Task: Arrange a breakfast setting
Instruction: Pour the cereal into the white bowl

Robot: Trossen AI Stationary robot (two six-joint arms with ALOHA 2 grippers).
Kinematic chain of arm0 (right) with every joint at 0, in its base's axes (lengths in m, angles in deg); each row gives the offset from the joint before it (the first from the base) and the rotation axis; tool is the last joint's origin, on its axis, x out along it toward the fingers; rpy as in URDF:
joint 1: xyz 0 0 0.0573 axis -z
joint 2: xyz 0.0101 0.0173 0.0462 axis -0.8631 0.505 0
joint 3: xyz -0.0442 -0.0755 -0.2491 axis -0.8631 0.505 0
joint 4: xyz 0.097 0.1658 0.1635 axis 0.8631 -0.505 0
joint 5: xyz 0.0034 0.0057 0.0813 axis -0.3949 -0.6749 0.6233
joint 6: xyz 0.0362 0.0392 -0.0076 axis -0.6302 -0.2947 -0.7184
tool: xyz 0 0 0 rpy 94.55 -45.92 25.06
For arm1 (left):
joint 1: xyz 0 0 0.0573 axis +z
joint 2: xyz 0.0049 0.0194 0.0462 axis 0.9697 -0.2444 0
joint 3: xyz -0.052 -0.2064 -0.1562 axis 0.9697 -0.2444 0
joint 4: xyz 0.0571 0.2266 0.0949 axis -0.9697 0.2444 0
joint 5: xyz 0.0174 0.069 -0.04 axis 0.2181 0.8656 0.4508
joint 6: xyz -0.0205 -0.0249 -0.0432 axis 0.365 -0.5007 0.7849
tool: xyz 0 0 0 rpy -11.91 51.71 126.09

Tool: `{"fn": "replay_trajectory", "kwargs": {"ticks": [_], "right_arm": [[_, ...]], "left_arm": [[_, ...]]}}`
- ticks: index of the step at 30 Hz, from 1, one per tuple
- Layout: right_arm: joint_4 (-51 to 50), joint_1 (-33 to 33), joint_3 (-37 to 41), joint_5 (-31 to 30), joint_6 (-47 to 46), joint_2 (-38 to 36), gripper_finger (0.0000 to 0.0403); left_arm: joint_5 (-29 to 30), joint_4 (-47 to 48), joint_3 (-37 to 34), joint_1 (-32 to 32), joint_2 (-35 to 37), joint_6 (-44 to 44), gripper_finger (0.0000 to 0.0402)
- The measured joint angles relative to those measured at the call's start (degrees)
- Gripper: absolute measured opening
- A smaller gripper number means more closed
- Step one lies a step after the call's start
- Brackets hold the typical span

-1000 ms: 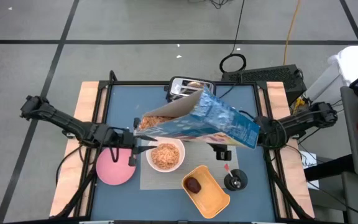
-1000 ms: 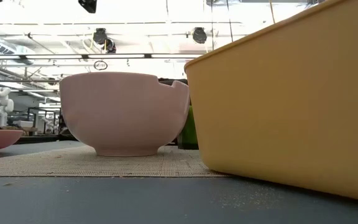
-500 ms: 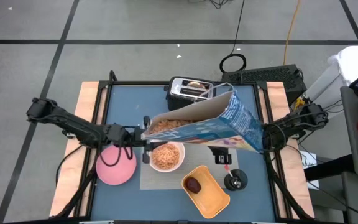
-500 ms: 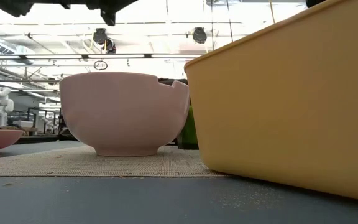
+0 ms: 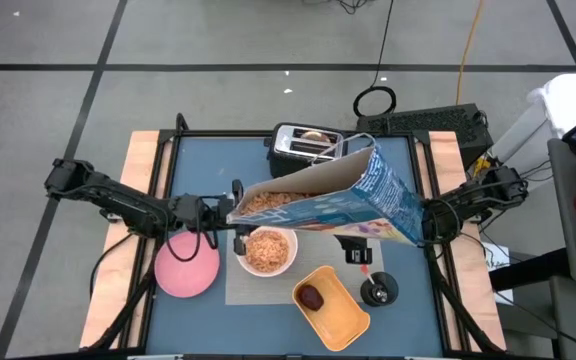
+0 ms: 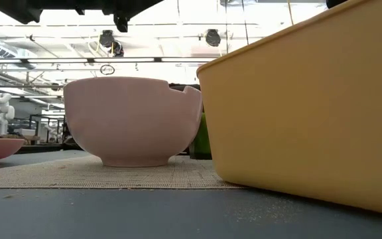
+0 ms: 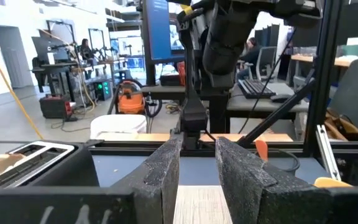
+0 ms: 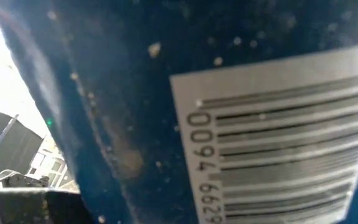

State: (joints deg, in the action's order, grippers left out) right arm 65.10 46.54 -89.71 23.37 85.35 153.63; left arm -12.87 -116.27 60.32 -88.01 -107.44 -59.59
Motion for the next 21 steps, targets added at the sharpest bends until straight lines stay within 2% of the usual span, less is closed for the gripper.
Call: {"fn": "replay_trajectory", "kwargs": {"ticks": [12,16,21], "right_arm": [[0.0,0.0,0.0,0.0,0.0,0.0,0.0263],[0.0,0.0,0.0,0.0,0.0,0.0,0.0263],[0.0,0.0,0.0,0.0,0.0,0.0,0.0263]], "left_arm": [[0.0,-0.4,0.0,0.1,0.0,-2.0,0.0123],[0.0,-0.7,0.0,0.1,0.0,-1.9,0.0169],[0.0,-3.6,0.0,0.1,0.0,-2.0,0.0255]]}}
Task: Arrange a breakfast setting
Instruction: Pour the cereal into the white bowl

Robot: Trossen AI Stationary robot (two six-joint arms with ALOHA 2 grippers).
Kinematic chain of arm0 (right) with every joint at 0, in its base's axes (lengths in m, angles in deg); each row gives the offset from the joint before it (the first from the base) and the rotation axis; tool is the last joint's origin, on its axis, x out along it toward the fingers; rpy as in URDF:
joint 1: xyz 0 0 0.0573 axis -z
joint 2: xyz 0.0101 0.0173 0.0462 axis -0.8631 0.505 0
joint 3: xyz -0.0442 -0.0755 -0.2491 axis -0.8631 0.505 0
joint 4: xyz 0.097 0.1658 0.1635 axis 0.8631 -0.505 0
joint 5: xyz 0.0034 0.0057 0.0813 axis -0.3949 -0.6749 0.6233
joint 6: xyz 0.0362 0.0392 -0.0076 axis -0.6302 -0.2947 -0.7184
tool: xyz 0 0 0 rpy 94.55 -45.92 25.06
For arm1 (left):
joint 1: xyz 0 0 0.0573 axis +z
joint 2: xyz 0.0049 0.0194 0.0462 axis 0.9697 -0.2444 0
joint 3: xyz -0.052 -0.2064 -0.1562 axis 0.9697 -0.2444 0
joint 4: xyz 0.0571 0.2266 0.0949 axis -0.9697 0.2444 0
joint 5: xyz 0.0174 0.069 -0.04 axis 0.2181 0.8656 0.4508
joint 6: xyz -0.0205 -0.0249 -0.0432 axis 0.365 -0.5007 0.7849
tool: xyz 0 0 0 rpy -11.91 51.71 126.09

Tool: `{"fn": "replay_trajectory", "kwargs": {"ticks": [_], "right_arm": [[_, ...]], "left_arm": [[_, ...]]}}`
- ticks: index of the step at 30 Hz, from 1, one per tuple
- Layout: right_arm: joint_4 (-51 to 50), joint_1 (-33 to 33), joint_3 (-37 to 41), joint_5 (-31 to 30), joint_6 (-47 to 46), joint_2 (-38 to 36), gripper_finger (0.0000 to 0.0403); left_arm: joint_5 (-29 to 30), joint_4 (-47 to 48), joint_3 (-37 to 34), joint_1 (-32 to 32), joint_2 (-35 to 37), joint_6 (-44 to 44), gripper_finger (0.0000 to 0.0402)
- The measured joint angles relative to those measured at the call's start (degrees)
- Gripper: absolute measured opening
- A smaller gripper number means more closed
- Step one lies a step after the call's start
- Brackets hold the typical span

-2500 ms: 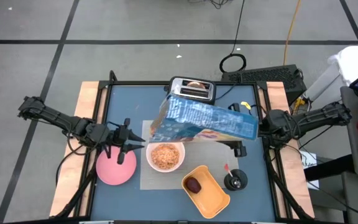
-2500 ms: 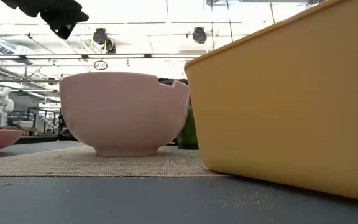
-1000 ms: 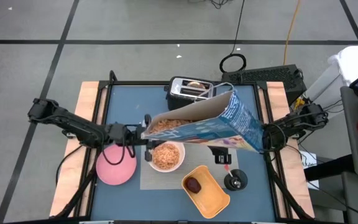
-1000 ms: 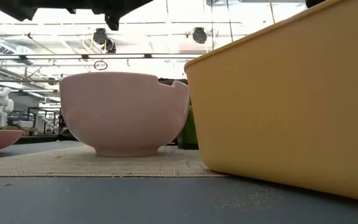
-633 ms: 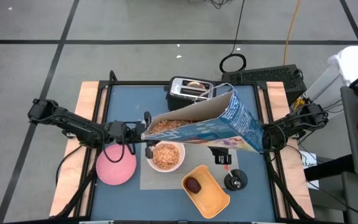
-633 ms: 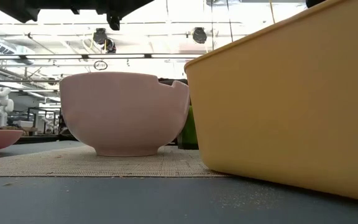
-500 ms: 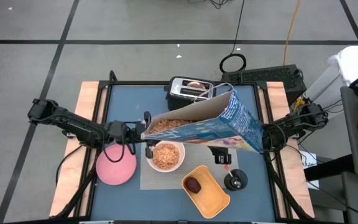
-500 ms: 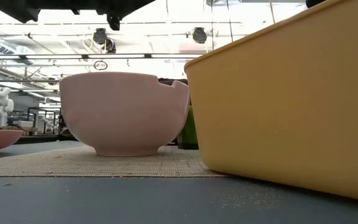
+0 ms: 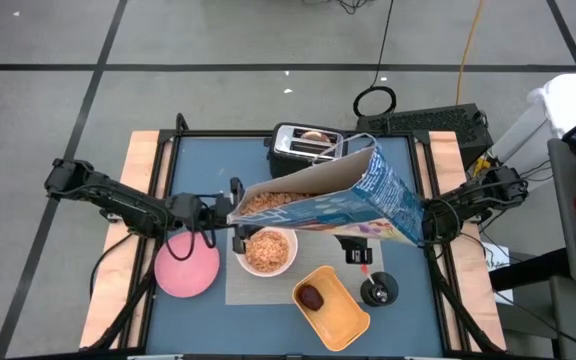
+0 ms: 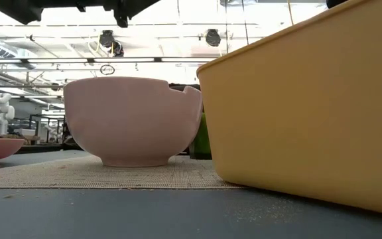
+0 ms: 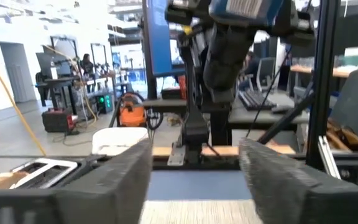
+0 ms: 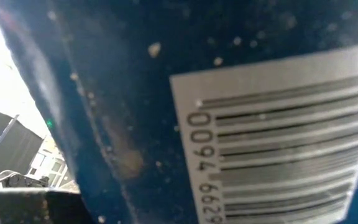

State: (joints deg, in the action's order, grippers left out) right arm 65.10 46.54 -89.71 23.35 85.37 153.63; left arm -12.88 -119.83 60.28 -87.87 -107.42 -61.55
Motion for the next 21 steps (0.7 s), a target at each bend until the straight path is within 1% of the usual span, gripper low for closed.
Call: {"fn": "replay_trajectory", "kwargs": {"ticks": [5,9,11,15,21], "right_arm": [[-0.1,0.0,0.0,0.0,0.0,0.0,0.0263],[-0.2,0.0,0.0,0.0,0.0,0.0,0.0263],[-0.7,0.0,0.0,0.0,0.0,0.0,0.0263],[-1.8,0.0,0.0,-0.2,0.0,0.0,0.0263],[-2.5,0.0,0.0,-0.4,0.0,0.0,0.0263]], "left_arm": [[0.0,-3.7,0.0,0.0,0.0,0.1,0.0341],[0.0,-6.1,0.0,0.2,0.0,0.6,0.0389],[0.0,-7.4,0.0,0.3,0.0,0.8,0.0397],[0.0,-9.5,0.1,0.4,0.0,2.0,0.0397],[0.0,-9.7,2.8,0.5,-1.0,2.4,0.0397]]}}
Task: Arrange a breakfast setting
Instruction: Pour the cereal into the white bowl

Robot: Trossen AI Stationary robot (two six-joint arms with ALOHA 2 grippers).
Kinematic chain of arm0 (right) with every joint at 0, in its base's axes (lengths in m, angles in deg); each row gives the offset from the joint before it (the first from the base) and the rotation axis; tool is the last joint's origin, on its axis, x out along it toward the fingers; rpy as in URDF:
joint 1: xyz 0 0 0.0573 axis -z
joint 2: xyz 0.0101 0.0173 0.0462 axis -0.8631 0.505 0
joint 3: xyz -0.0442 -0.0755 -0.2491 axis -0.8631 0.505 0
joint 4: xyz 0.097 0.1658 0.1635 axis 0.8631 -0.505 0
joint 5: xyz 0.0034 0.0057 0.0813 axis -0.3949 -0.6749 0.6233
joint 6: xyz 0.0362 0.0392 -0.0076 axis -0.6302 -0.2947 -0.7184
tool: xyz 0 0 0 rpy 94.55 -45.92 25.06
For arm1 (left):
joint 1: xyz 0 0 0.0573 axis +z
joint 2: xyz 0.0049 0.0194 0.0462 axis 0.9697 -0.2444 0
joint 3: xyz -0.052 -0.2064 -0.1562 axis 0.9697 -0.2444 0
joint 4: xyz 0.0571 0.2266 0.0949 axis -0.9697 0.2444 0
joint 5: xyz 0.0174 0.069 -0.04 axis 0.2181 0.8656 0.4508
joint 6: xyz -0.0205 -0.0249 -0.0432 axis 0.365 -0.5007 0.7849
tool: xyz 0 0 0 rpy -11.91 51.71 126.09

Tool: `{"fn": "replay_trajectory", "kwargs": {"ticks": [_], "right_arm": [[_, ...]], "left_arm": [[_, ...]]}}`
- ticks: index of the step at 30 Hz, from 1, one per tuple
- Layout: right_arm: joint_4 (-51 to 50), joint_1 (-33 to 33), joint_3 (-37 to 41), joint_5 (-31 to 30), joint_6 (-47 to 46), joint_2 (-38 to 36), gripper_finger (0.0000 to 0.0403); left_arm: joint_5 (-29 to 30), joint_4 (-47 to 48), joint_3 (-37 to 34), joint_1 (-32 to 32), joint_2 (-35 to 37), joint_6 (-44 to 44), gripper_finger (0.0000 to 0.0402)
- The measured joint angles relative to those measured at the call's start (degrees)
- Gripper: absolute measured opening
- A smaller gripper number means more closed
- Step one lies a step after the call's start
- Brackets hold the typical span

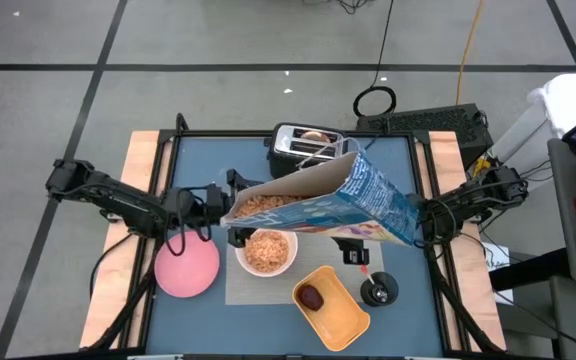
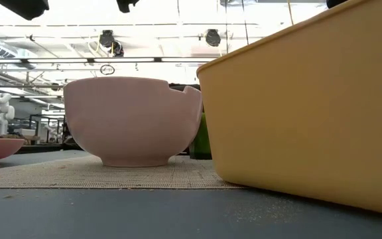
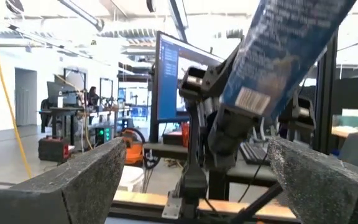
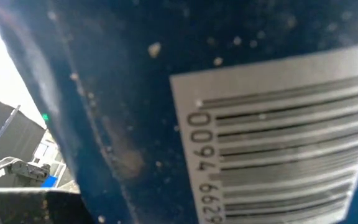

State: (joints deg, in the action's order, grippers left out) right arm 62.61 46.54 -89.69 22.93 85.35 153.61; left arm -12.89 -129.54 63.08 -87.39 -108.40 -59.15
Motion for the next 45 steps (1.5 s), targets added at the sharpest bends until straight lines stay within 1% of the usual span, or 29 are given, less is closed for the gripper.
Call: {"fn": "replay_trajectory", "kwargs": {"ticks": [3,11,16,19,22,25,27,39,45], "right_arm": [[-0.1,0.0,0.0,0.0,0.0,0.0,0.0263],[-0.1,0.0,0.0,0.0,0.0,0.0,0.0263],[-0.3,0.0,0.0,0.0,0.0,0.0,0.0263],[-0.8,0.0,0.0,0.0,0.0,0.0,0.0263],[-0.7,0.0,0.0,-0.3,0.0,0.0,0.0263],[-0.7,0.0,0.0,-3.6,0.4,0.0,0.0263],[-1.2,0.1,0.0,-4.7,0.6,0.0,0.0263],[-8.2,0.1,0.0,-4.0,0.1,0.0,0.0263],[-10.3,0.2,0.0,-4.3,-0.1,0.0,0.0263]], "left_arm": [[-0.5,0.5,2.4,0.0,-2.5,0.1,0.0397],[-1.6,0.7,11.5,0.0,-12.3,-0.7,0.0397],[-4.8,0.9,16.4,0.0,-16.1,-1.5,0.0397],[-6.9,0.9,18.1,0.0,-16.7,-2.1,0.0397],[-9.4,0.7,18.6,0.0,-16.6,-1.8,0.0397],[-10.7,0.8,18.6,-0.3,-16.6,-1.7,0.0397],[-10.8,0.7,18.6,-0.4,-16.6,-1.8,0.0397],[-10.6,0.1,18.6,0.5,-16.6,-2.0,0.0397],[-10.8,-3.7,18.5,0.5,-16.6,-2.0,0.0397]]}}
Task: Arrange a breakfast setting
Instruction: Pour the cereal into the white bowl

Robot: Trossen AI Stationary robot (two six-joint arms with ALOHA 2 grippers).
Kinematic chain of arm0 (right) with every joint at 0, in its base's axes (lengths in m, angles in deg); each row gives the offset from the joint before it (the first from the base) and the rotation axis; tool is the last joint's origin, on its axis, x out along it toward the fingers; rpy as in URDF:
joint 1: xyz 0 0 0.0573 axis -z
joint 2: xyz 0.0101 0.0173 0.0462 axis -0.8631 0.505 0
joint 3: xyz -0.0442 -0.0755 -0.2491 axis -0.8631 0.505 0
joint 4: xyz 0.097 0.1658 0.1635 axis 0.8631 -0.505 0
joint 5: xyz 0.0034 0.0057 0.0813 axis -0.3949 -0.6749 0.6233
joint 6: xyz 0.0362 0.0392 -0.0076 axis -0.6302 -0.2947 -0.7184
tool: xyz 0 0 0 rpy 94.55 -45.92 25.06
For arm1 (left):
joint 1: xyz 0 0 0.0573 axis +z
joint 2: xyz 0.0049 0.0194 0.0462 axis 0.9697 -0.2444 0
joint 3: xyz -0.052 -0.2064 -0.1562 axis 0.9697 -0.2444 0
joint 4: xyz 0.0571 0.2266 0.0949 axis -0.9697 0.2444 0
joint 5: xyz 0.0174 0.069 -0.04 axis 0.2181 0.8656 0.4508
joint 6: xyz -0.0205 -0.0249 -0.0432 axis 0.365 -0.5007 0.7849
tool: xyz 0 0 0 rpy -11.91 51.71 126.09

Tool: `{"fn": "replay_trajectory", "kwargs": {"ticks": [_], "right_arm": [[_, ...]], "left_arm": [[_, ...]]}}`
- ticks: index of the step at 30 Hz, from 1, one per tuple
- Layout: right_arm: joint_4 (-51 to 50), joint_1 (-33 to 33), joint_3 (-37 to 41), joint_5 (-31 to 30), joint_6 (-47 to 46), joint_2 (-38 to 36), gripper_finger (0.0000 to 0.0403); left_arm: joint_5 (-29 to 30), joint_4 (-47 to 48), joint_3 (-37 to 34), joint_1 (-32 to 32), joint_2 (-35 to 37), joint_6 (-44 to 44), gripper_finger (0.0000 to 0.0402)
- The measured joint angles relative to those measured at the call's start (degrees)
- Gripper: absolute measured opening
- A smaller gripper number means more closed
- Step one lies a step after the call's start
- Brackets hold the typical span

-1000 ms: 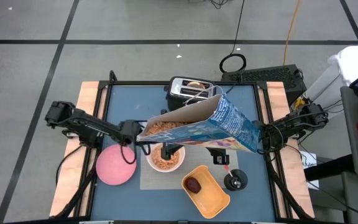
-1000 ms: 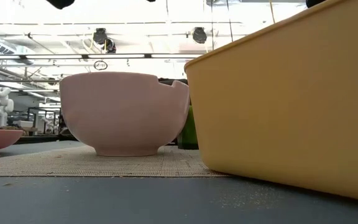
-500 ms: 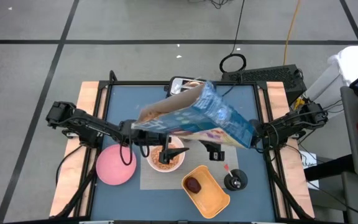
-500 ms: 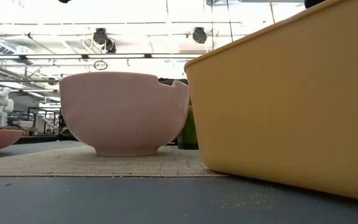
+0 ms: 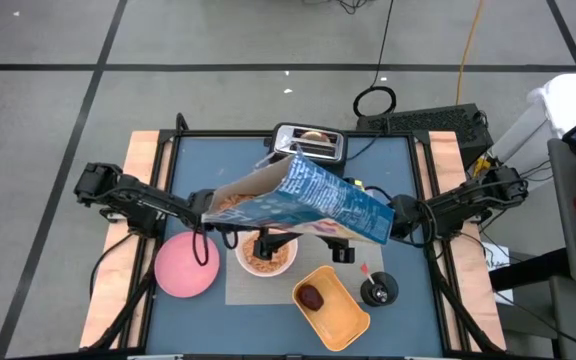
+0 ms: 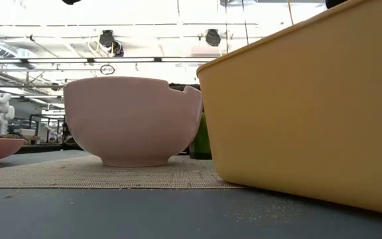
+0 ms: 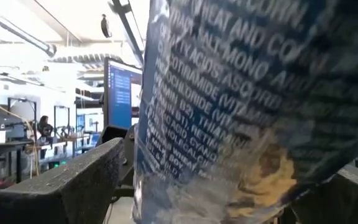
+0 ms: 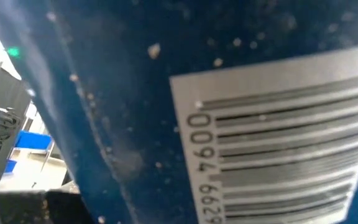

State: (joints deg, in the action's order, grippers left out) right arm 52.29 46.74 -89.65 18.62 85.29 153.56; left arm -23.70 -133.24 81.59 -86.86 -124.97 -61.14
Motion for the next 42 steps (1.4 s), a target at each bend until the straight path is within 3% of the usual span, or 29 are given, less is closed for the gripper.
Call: {"fn": "replay_trajectory", "kwargs": {"ticks": [7,29,38,42], "right_arm": [[-0.5,0.0,0.0,-0.5,-0.1,0.0,0.0263],[-4.8,0.1,-0.1,-4.2,-0.1,-0.1,0.0263],[-4.9,0.1,-0.1,-4.3,-0.1,0.0,0.0263],[-4.9,0.1,-0.1,-4.3,-0.1,0.0,0.0263]], "left_arm": [[0.0,-2.2,0.0,0.0,0.0,3.1,0.0397],[0.2,-2.8,-0.1,0.0,0.0,1.0,0.0394],[0.1,-3.0,-0.1,0.0,0.0,-0.2,0.0289],[0.2,-3.0,-0.1,0.0,0.0,-0.2,0.0265]]}}
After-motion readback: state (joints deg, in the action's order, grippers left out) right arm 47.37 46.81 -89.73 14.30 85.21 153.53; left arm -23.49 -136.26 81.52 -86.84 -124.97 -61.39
